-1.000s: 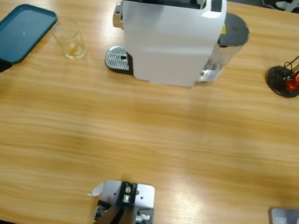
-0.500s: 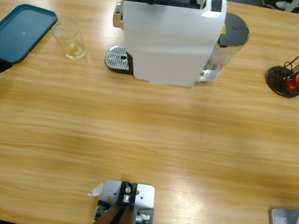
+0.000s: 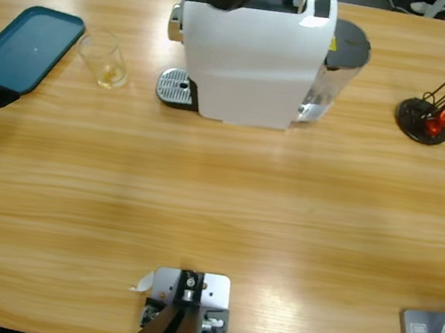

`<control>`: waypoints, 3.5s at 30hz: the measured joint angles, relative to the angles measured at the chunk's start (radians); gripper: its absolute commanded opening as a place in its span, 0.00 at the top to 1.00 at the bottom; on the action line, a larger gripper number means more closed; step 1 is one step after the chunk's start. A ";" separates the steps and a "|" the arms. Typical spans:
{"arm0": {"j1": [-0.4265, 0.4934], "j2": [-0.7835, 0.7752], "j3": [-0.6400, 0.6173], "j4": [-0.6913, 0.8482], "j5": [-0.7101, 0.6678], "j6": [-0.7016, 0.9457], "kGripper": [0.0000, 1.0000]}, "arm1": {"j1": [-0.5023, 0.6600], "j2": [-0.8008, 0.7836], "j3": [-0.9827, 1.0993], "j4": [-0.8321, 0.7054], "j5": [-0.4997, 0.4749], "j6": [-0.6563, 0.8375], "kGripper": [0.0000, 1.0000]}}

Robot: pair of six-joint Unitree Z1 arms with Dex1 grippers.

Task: Pour coffee

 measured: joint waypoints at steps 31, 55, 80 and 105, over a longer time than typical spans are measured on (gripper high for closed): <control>-0.001 0.026 -0.046 0.016 -0.009 0.044 0.08 | 0.009 -0.481 0.871 -0.597 -0.512 0.356 0.35; -0.001 0.036 -0.046 0.017 -0.010 0.046 0.08 | -0.028 -0.347 0.927 -0.959 -0.454 0.342 1.00; -0.001 0.036 -0.046 0.017 -0.011 0.046 0.09 | -0.116 -0.125 0.823 -1.080 -0.464 0.160 1.00; -0.001 0.036 -0.046 0.017 -0.013 0.046 0.09 | -0.025 0.025 0.655 -0.991 -0.456 0.232 1.00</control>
